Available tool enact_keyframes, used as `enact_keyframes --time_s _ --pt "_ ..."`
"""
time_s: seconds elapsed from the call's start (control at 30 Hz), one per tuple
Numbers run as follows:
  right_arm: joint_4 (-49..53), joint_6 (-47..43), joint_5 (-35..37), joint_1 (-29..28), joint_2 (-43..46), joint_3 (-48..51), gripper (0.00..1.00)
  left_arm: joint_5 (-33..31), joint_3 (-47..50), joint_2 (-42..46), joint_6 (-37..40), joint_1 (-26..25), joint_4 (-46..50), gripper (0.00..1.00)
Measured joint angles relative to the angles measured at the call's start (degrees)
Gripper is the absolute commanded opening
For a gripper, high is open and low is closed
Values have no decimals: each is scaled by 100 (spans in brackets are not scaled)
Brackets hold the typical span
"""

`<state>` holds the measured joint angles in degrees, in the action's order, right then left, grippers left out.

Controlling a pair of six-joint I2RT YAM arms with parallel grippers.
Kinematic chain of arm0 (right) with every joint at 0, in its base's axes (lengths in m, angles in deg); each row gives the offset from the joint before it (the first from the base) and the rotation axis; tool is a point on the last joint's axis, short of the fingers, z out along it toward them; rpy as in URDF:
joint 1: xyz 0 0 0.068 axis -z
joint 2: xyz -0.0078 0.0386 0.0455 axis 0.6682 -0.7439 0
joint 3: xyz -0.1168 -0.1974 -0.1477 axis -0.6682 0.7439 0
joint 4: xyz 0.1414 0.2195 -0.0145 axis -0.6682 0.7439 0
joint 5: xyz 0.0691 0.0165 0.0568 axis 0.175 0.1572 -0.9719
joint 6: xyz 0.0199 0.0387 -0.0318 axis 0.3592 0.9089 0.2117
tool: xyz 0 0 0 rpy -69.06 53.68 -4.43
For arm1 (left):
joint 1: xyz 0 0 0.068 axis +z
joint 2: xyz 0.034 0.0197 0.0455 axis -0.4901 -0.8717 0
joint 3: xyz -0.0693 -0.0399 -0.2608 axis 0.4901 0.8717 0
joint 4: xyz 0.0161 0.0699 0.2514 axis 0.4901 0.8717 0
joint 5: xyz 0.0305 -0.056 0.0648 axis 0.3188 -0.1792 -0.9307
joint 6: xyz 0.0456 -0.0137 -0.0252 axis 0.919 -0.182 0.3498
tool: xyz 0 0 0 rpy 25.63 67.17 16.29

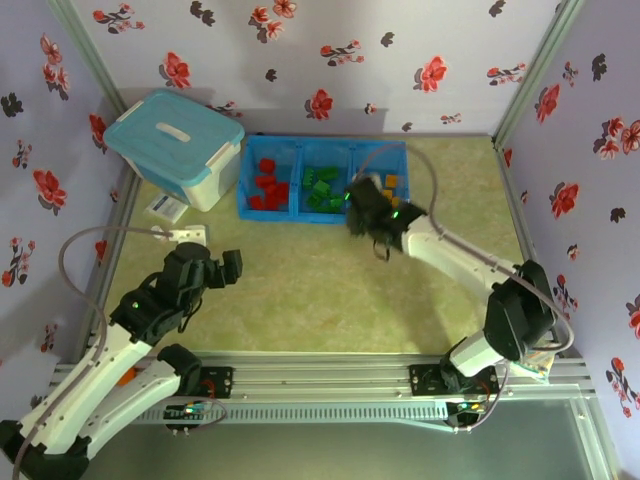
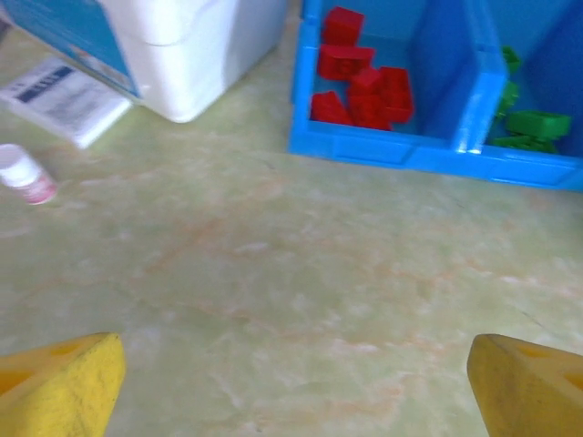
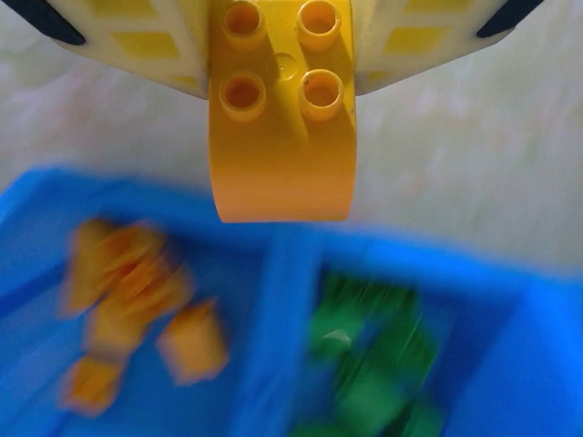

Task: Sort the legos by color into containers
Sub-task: Pick up the lego from the bottom-center of the table, then place the lego in the container.

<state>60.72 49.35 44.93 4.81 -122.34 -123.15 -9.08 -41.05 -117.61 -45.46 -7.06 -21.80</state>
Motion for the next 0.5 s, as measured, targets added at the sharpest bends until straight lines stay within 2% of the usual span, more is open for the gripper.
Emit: enact_keyframes --time_s 0.07,0.13,0.17,0.23,0.27,0.37,0.5 --pt "-24 -153 -15 562 -404 -614 36 -293 151 133 -7 4 -42 99" --pt "-59 -286 -118 1049 -968 -1198 46 -608 308 201 -2 4 -111 99" --pt "-57 -343 -170 1211 -1228 -1423 56 -730 367 210 2 4 -160 100" --pt "-57 -431 -304 1488 -1821 -1878 96 -1019 522 210 20 9 -328 100" --pt "-26 -457 -369 1580 -2065 -2050 99 -1143 586 210 46 9 -402 100" --pt "79 -555 -522 1746 -2610 -2520 99 -1552 831 210 227 13 -754 100" --pt "-35 -551 -603 1768 -2304 -2253 99 -2149 1095 199 728 31 -1370 100"
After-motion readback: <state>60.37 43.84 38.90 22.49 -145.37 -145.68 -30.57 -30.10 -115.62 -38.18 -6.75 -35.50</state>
